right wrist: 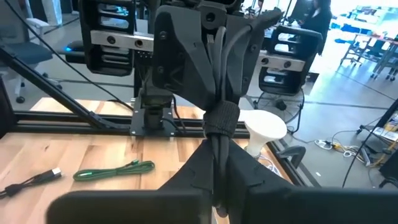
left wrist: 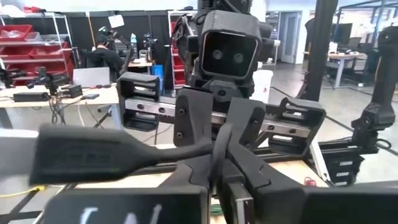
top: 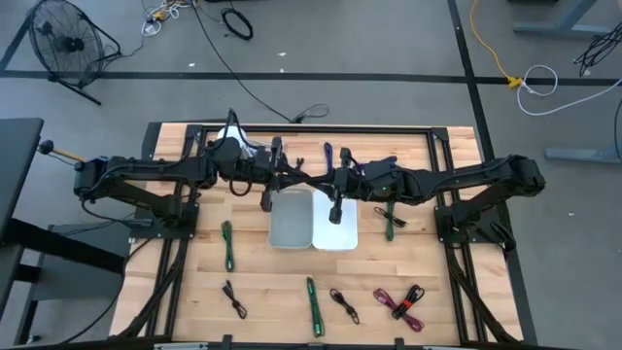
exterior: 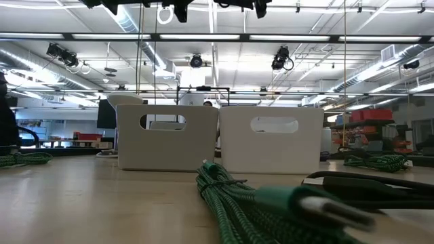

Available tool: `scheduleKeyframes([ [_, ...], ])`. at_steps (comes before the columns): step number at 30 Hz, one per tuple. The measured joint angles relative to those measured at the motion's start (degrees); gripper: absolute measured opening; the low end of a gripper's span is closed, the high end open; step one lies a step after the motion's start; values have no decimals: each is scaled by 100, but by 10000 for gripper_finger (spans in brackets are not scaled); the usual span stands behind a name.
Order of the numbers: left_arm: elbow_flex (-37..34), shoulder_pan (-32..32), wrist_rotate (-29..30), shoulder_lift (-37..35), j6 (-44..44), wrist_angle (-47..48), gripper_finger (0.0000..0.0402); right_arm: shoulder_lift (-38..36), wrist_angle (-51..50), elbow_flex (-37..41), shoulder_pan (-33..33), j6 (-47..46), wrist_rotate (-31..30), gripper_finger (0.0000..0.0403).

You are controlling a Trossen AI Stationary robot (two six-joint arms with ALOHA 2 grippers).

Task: Pick & Place USB Port
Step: Put the black charger cable into the gray bin

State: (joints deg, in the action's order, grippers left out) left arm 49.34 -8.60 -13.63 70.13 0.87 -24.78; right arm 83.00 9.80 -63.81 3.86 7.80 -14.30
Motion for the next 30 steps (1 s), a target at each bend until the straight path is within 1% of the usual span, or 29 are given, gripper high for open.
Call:
scheduleKeyframes([
  [5, 0, -1, 63, 0, -16, -4, 27, 0, -90, 0, 0, 22, -13, 65],
  [9, 0, -40, 132, 0, -14, 42, 27, -9, -243, 0, -2, 153, -88, 111],
  [13, 0, -145, 248, 0, -37, 338, 27, -139, -752, 0, 1, 221, -731, 158],
  [17, -2, -298, 364, -52, -212, 840, 27, -308, -1489, 0, 0, 106, -1456, 192],
  [20, 2, -389, 494, -59, -442, 1355, 27, -458, -1884, 0, -2, -202, -1931, 204],
  [25, 9, -438, 509, -129, -1100, 2591, 27, -561, -2561, 0, -4, -479, -2544, 208],
  [30, 2, -167, 503, -46, -1811, 3782, 27, -564, -2951, 0, -5, -587, -3124, 208],
])
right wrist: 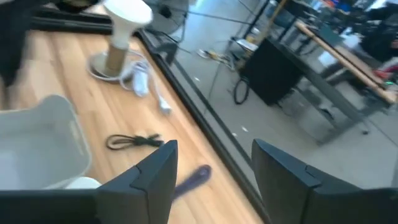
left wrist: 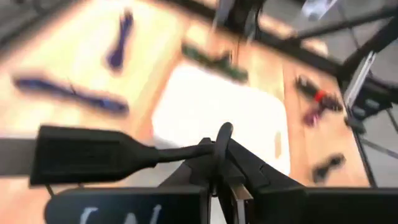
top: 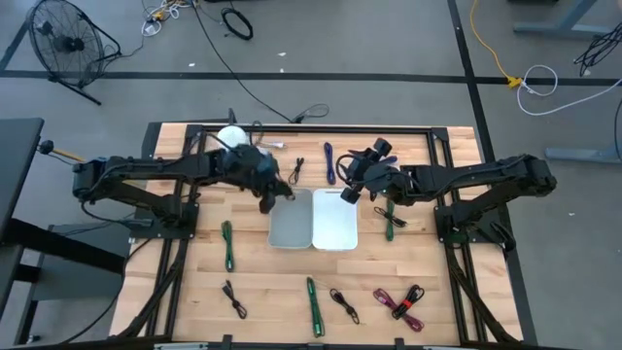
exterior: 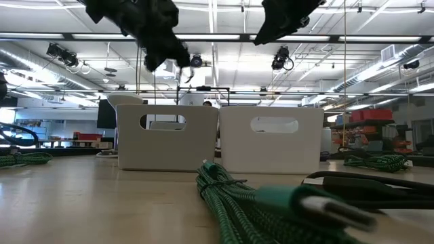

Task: Pick & Place USB Port
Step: Put the black charger cable into the gray bin

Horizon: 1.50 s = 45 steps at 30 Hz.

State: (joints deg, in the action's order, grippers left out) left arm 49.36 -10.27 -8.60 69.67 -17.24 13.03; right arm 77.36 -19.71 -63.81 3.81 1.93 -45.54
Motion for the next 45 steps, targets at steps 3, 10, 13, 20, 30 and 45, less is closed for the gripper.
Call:
scheduleKeyframes([
  [3, -7, 264, -130, 91, -438, 581, 27, 0, -13, 0, -2, -48, -49, 208],
  [10, -29, 989, 105, 291, -1348, 803, 27, 0, 7, 0, -2, -151, 9, 208],
  [13, -18, 1188, 300, 456, -1603, 656, 28, 0, 28, -2, -2, -151, 32, 208],
  [20, -28, 1278, 364, 1066, -1726, 42, 31, 0, 50, -2, -2, -170, 159, 208],
  [30, -31, 1176, 284, 1476, -1661, -87, 51, 0, -64, -2, -2, -170, 206, 208],
  [45, -28, 1069, 956, 1473, -994, 45, 180, 0, -13, -2, -2, -168, 446, 208],
])
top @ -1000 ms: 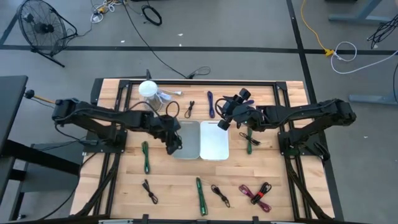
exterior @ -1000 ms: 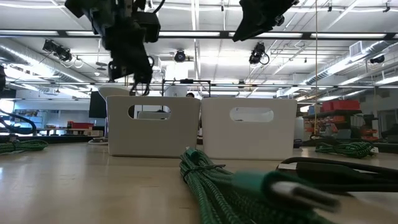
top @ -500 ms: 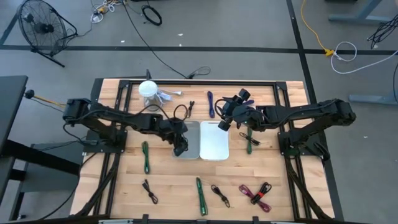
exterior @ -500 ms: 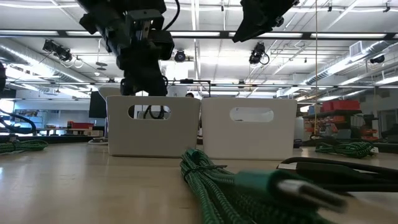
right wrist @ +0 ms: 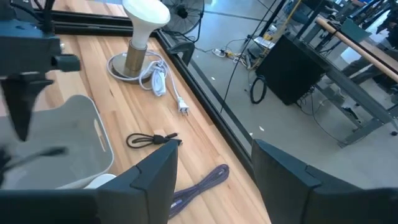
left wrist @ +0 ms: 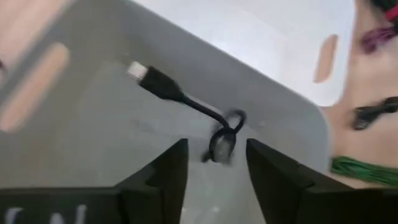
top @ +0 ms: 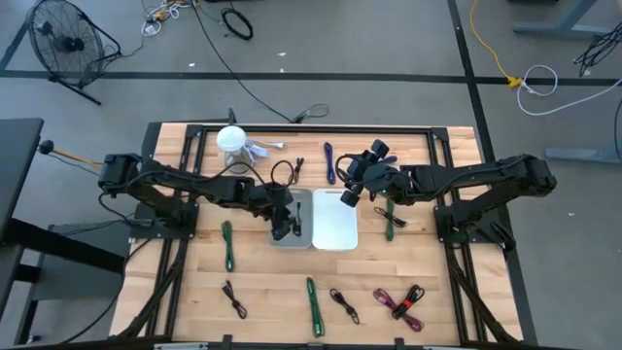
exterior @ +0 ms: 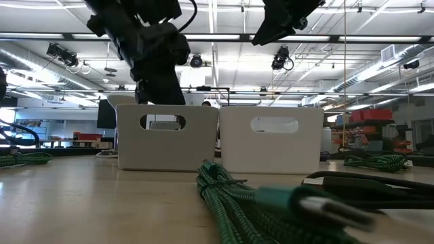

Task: Pick & Place USB Port
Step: Put the black charger cable into the gray bin, then put the green charger cable into the white bin

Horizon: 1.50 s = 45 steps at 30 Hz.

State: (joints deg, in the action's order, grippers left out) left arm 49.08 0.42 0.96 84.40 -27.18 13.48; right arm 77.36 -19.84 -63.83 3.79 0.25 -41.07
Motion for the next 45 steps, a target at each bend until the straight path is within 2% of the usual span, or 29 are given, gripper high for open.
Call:
scheduleKeyframes([
  [3, 57, -179, 391, -2, 285, 264, 201, 2, 0, 0, 0, 0, 2, 208],
  [7, 379, -450, 855, -4, 634, 827, 210, 2, -2, 0, 0, 0, 6, 208],
  [13, 953, -529, 724, -66, 1094, 1828, 205, 2, -170, 0, 0, -1, 84, 208],
  [17, 1134, -360, 735, -63, 722, 2767, 197, 2, -201, 55, 2, -2, 139, 208],
  [23, 1123, 104, 930, -61, -993, 4192, 189, 4, -179, 206, -49, 0, 109, 208],
  [27, 1123, 588, 1027, -61, -2155, 4806, 186, 4, -153, 256, -118, 0, 110, 208],
  [40, 1119, 2391, 1014, 24, -6857, 5509, 185, 4, -453, 258, -212, 1, 157, 208],
  [45, 1121, 2825, 906, 232, -8260, 5847, 185, 4, -845, 258, -212, -286, 166, 208],
])
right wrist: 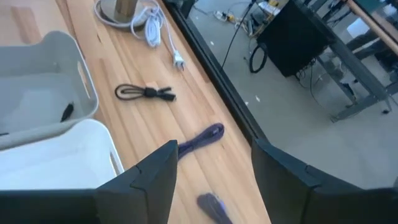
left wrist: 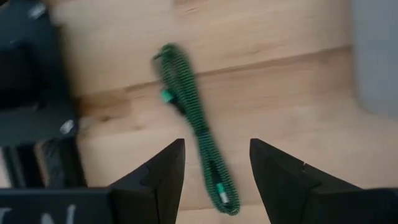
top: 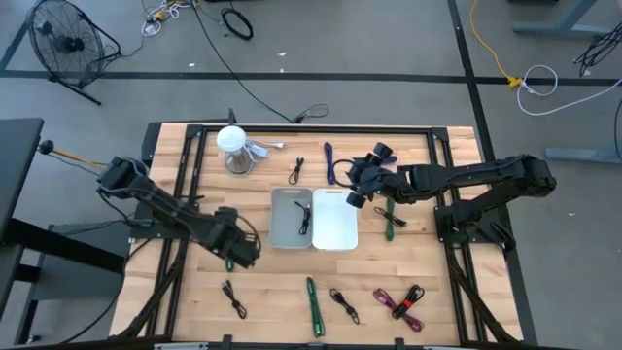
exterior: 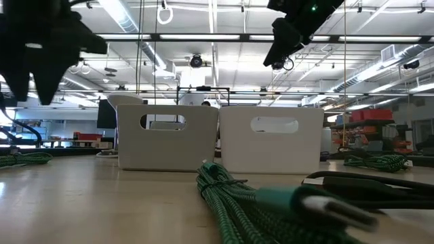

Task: Pick & Place USB Port
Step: Put the green charger cable into the white bin

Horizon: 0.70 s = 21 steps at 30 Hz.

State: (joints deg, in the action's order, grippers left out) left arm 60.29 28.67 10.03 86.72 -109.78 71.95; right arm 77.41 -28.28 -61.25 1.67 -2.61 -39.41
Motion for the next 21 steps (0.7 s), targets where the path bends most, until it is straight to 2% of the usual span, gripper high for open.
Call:
scheduleKeyframes([
  [10, -7, 226, -116, 682, -961, -96, 185, 0, -132, 4, 16, -53, 153, 208],
  [15, -4, 260, -592, 1074, -1115, -168, 185, 0, -135, 4, 132, -66, 150, 208],
  [21, 0, 329, -678, 1466, -1234, -401, 186, 0, -134, 4, 353, -149, 152, 208],
])
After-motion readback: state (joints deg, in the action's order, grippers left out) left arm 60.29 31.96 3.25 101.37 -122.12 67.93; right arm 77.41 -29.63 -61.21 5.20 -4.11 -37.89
